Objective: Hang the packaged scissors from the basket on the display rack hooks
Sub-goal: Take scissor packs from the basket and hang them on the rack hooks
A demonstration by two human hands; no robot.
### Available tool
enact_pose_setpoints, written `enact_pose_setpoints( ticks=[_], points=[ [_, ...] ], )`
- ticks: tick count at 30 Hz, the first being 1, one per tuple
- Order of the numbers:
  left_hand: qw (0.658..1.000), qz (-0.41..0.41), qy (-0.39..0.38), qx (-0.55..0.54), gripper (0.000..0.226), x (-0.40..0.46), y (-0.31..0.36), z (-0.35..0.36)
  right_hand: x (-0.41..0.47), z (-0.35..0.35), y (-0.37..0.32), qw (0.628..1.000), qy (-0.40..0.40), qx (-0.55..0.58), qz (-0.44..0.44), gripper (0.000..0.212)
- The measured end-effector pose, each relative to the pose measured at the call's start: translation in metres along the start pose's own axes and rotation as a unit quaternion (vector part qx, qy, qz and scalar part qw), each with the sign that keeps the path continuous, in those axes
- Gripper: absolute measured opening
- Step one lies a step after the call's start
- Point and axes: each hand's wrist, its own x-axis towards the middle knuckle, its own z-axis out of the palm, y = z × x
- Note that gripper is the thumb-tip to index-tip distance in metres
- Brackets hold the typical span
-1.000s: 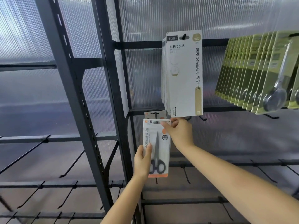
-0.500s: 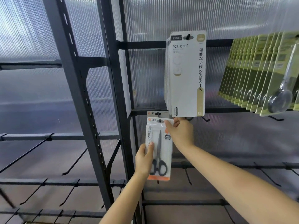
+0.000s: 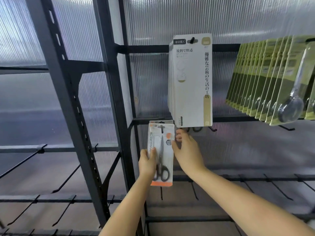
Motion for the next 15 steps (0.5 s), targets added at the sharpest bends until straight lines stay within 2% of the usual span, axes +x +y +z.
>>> enact_pose_setpoints(
  ticks=[3,9,15],
  points=[
    [1.0,-0.013,0.005,0.01,0.025,0.008,0.001,0.007,-0.003,-0.005,0.002,0.999,-0.033,-0.039,-0.012,0.039],
    [0.998,-0.03,0.003,0.051,0.03,0.024,0.002,0.013,-0.005,-0.011,0.008,0.996,-0.054,-0.052,-0.041,0.038],
    [0.985,-0.004,0.0,0.17,0.043,0.023,0.009,0.01,-0.012,-0.015,0.019,0.979,-0.111,-0.138,-0.104,0.039]
  ],
)
